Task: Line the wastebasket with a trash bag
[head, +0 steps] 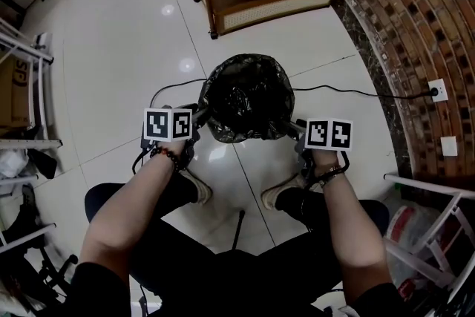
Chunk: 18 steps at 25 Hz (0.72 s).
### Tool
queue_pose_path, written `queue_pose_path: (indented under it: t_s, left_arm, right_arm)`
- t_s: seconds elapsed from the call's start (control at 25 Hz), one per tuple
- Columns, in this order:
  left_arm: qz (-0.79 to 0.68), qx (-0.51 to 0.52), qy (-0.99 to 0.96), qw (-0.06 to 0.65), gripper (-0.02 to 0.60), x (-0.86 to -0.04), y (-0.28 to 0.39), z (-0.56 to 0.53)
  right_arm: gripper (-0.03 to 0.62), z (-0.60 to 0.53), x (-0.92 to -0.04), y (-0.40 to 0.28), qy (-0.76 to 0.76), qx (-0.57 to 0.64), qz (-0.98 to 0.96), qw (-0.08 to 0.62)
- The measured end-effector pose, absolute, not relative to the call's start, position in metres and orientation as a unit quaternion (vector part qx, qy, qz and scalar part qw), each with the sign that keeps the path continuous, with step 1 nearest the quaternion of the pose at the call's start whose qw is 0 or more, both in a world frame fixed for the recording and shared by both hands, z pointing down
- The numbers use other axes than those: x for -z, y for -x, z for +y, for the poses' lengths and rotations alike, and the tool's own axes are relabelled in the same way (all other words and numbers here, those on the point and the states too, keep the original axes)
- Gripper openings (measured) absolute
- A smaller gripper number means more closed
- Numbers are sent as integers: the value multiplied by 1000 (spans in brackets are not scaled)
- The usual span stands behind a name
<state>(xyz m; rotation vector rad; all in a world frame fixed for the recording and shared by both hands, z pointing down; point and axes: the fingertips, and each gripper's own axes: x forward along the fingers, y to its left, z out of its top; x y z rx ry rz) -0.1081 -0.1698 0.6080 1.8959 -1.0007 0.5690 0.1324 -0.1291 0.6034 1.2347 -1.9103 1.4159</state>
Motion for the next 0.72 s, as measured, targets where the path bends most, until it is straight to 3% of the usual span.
queue_pose_path:
  t_s: [0.24,0.52,0.72]
  left_arm:
    - [-419,-173,-746,488,221,-595,110,-154]
    - [-393,-152,-724,547,217,-607,93,-123]
    - [-385,-163,-720,554,95,-613,90,-115]
  right_arm:
    - [244,-103,-606,-111,-422,-584,-671,175]
    - [259,-94,-589,-110,-426,-614,-655,111]
    - [259,-83,-609,-89,-409,-648,-633,108]
